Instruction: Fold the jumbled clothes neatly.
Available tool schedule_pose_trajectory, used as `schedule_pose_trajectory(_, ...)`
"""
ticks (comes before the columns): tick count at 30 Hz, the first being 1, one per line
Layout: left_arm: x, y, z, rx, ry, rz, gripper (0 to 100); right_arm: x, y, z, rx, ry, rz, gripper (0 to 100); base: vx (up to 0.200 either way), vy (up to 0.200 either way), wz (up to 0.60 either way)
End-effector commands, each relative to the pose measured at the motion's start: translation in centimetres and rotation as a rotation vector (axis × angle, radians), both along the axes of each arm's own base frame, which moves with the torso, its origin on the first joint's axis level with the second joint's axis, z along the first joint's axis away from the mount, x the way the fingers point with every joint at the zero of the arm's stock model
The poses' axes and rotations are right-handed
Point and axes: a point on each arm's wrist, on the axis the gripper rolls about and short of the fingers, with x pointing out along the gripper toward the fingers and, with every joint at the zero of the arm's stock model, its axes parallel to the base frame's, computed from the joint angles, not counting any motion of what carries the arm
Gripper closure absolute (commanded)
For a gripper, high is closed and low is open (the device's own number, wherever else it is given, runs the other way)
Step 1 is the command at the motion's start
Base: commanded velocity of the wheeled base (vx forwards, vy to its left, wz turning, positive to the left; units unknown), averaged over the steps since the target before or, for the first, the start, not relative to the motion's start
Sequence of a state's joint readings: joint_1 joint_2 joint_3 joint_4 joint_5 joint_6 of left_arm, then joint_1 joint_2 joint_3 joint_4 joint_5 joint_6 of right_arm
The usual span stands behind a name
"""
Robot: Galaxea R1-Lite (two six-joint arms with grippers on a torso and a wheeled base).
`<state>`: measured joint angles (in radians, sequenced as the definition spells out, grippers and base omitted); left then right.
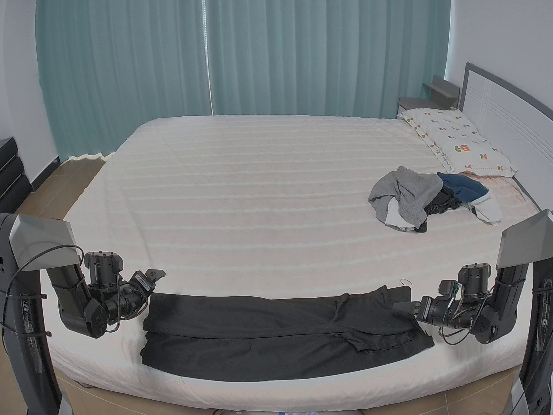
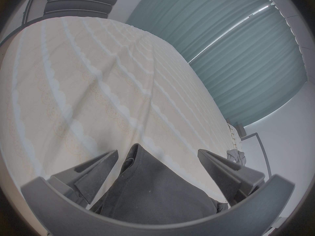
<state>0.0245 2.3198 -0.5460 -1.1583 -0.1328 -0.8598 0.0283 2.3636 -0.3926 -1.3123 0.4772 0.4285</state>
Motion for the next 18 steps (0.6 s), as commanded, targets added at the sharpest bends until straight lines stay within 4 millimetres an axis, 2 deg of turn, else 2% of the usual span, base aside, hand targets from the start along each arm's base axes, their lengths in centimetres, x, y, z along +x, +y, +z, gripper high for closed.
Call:
schedule_pose_trajectory(1,-0.7,-0.2,3.4,0.003,-0.071,-0.004,0,0.4,-0.1,4.6,0.101,-0.086,-0.091,0,0.0,0.0,0.0)
schedule_pose_trajectory(2,-0.7,-0.2,3.4,0.003,-0.071,-0.004,0,0.4,-0.1,4.6,0.101,-0.086,-0.091,0,0.0,0.0,0.0)
schedule_pose_trajectory(3,-1.6,-0.5,4.8,0.004,-0.068,-0.015,0,0.4,0.2,6.0,0.129,-0.095,-0.124,0,0.0,0.0,0.0)
schedule_pose_trajectory(4,-2.0,-0.7,5.3,0.004,-0.059,-0.022,0,0.5,0.4,6.3,0.122,-0.089,-0.129,0,0.0,0.0,0.0)
schedule_pose_trajectory(6,-2.9,-0.9,5.6,0.005,-0.014,-0.022,0,0.4,1.6,6.8,0.11,-0.07,-0.13,0,0.0,0.0,0.0)
schedule_pose_trajectory(9,-5.1,-0.9,4.7,-0.001,0.069,-0.022,0,-0.2,2.6,6.9,0.108,-0.037,-0.165,0,0.0,0.0,0.0)
schedule_pose_trajectory(10,-5.1,-0.9,4.7,-0.001,0.069,-0.022,0,-0.2,2.6,6.9,0.108,-0.037,-0.165,0,0.0,0.0,0.0)
schedule_pose_trajectory(11,-6.2,-0.9,4.1,-0.021,0.118,-0.012,0,-0.9,3.8,6.6,0.135,0.007,-0.184,0,0.0,0.0,0.0)
schedule_pose_trajectory(15,-7.0,-1.3,3.2,-0.057,0.175,0.008,0,-1.4,4.7,6.3,0.203,0.071,-0.272,0,0.0,0.0,0.0)
schedule_pose_trajectory(16,-7.5,-1.5,2.3,-0.05,0.221,0.008,0,-1.5,5.2,5.9,0.248,0.121,-0.31,0,0.0,0.0,0.0)
schedule_pose_trajectory(18,-8.1,-1.8,1.8,-0.047,0.238,-0.004,0,-1.8,5.9,4.9,0.26,0.17,-0.323,0,0.0,0.0,0.0)
